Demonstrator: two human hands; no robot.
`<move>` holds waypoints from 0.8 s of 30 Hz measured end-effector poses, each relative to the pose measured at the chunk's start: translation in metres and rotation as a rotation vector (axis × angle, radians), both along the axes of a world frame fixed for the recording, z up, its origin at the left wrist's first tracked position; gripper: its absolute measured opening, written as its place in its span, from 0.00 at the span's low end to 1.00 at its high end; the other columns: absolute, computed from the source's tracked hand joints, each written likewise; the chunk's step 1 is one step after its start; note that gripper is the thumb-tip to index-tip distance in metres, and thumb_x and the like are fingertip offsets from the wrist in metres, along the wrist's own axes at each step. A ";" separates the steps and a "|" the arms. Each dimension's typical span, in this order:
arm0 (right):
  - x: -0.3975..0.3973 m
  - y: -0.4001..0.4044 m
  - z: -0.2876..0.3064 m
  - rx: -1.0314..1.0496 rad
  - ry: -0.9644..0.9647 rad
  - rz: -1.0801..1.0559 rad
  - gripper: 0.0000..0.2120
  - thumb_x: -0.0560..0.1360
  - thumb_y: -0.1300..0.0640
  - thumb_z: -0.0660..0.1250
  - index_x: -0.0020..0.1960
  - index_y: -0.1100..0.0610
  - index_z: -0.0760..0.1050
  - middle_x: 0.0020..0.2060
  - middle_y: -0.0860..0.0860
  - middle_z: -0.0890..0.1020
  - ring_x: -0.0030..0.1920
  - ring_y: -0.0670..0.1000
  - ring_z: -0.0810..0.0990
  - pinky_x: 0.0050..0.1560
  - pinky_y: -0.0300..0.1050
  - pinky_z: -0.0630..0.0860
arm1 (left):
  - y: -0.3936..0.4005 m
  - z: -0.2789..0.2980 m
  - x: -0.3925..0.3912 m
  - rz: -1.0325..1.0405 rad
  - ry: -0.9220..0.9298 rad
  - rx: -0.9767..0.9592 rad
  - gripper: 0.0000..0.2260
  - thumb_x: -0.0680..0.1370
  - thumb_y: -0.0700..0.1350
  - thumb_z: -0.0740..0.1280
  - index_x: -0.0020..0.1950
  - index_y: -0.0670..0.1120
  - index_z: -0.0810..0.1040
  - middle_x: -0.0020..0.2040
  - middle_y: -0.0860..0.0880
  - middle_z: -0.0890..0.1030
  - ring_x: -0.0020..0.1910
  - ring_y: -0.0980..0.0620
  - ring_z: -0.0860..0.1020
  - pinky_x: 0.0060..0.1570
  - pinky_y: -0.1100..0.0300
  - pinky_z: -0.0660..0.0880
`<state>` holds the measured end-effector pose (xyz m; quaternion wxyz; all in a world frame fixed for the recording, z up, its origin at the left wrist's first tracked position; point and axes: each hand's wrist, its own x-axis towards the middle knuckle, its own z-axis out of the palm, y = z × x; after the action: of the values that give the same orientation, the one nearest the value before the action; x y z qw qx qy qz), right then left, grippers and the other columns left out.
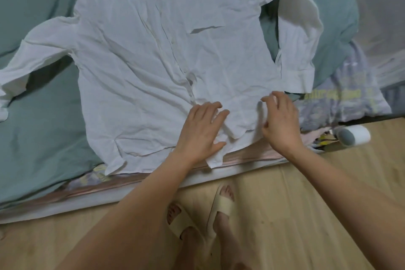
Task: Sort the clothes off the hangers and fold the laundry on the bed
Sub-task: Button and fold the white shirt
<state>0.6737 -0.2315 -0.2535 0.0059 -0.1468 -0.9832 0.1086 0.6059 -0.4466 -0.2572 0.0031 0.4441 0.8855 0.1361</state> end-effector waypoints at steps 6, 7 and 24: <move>-0.015 0.045 -0.008 0.143 -0.044 0.125 0.14 0.63 0.72 0.69 0.47 0.63 0.73 0.42 0.61 0.75 0.38 0.62 0.75 0.32 0.47 0.64 | 0.052 -0.009 -0.006 -0.054 0.062 -0.225 0.22 0.56 0.34 0.73 0.48 0.43 0.77 0.44 0.46 0.77 0.39 0.45 0.74 0.40 0.55 0.65; -0.019 0.050 -0.009 0.110 -0.007 0.109 0.10 0.65 0.72 0.68 0.43 0.63 0.72 0.38 0.60 0.74 0.35 0.61 0.74 0.30 0.46 0.61 | 0.056 -0.008 -0.009 -0.052 0.048 -0.246 0.19 0.58 0.33 0.72 0.47 0.44 0.76 0.42 0.47 0.76 0.37 0.45 0.74 0.36 0.56 0.62; -0.031 -0.011 0.037 -0.174 0.174 0.229 0.08 0.69 0.67 0.65 0.48 0.63 0.77 0.45 0.59 0.77 0.44 0.60 0.74 0.41 0.51 0.71 | -0.030 0.027 -0.014 0.591 -0.366 0.237 0.08 0.77 0.41 0.65 0.56 0.48 0.78 0.51 0.52 0.77 0.50 0.54 0.74 0.45 0.57 0.72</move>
<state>0.6424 -0.2424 -0.2167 0.0660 -0.0237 -0.9761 0.2055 0.5916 -0.4765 -0.2299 0.0708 0.1349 0.9384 0.3103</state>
